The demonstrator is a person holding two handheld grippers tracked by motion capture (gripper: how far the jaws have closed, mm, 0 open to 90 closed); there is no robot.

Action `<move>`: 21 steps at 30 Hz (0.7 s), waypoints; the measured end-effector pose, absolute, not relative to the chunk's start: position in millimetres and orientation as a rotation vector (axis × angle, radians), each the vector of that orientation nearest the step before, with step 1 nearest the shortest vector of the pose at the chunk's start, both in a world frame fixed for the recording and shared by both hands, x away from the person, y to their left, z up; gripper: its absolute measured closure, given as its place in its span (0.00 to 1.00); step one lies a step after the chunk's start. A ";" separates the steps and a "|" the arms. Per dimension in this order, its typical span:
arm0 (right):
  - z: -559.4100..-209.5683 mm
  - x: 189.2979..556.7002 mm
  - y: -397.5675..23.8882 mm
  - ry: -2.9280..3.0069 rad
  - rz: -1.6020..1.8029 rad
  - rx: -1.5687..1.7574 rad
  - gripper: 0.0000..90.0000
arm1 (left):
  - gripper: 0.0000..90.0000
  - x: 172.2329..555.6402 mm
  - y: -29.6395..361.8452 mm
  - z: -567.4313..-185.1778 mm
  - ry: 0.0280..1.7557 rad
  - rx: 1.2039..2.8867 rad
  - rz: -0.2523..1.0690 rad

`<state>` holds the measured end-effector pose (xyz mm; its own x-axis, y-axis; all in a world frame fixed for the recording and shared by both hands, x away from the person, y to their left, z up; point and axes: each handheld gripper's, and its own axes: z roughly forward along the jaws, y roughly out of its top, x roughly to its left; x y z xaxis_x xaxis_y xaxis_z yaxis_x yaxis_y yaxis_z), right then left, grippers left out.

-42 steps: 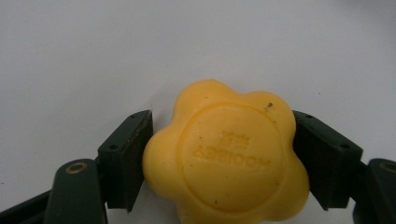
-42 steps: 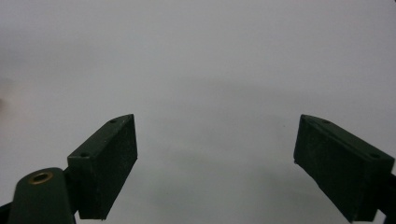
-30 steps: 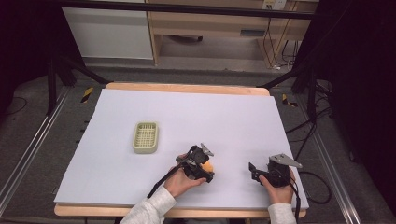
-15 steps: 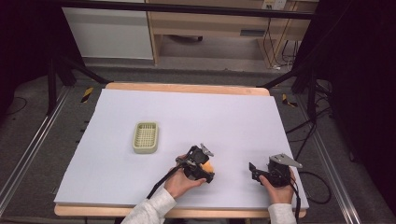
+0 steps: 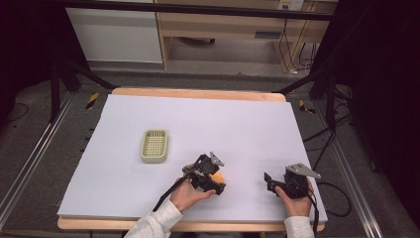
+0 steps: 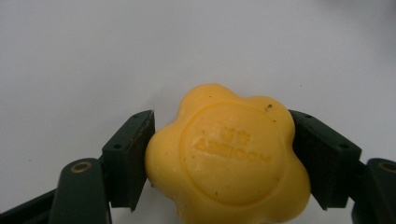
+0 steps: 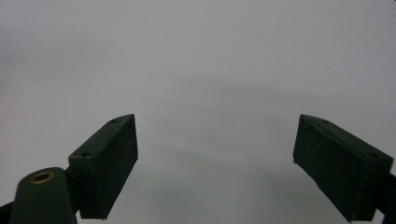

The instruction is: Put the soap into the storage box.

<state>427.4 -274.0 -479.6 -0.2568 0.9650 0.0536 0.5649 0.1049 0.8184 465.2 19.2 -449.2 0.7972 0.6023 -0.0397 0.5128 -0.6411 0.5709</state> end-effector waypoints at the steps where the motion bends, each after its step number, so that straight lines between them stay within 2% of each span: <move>1: -479.6 427.4 -274.1 1.882 1.029 1.488 0.16 | 0.29 465.0 20.6 -447.9 0.825 2.408 0.209; 21: -479.7 427.3 -274.6 1.878 1.029 1.489 0.16 | 0.29 464.0 54.2 -424.3 0.840 2.360 0.254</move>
<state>427.3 -274.6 -479.7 -0.2546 0.9656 0.0529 0.5645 0.1040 0.8188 464.0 54.2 -424.3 0.7797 0.6257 -0.0235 0.5076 -0.6098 0.6087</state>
